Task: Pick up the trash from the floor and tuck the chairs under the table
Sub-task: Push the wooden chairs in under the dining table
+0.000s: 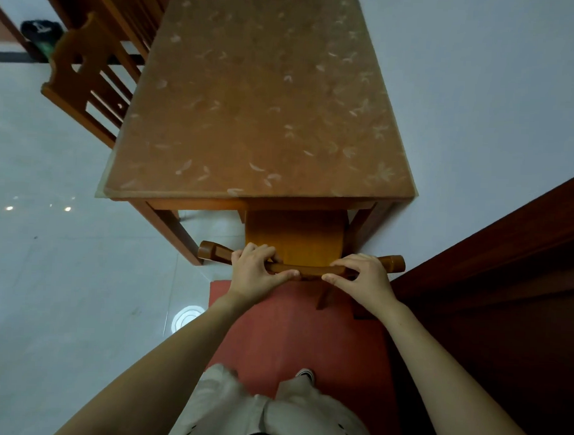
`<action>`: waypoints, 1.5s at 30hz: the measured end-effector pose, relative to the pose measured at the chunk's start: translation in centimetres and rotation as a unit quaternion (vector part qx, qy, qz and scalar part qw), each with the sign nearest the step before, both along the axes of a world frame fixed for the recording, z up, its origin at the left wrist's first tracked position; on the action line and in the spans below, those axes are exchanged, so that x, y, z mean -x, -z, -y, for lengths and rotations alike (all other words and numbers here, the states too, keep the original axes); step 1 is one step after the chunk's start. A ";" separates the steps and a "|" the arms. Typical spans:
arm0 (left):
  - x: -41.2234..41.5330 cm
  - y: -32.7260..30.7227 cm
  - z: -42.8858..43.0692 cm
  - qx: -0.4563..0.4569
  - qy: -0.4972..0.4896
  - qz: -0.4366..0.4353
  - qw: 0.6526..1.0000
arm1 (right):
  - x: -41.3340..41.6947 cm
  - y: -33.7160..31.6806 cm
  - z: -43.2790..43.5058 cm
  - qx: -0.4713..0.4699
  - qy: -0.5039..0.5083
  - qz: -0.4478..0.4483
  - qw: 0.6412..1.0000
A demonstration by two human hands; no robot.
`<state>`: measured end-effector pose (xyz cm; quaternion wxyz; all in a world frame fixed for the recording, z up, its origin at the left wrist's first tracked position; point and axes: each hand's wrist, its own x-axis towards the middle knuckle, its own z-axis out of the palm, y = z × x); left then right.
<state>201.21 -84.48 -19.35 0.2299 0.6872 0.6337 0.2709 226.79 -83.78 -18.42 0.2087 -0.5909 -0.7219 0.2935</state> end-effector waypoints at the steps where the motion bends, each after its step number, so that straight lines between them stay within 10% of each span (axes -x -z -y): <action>1: -0.7 -0.1 -0.1 0.002 -0.007 -0.003 1.000 | -0.7 0.0 -0.4 -0.003 -0.007 0.000 1.000; 45: -6.2 0.1 -9.4 0.009 -0.058 -0.003 0.998 | -6.2 1.1 -12.2 -0.061 -0.062 -0.011 0.996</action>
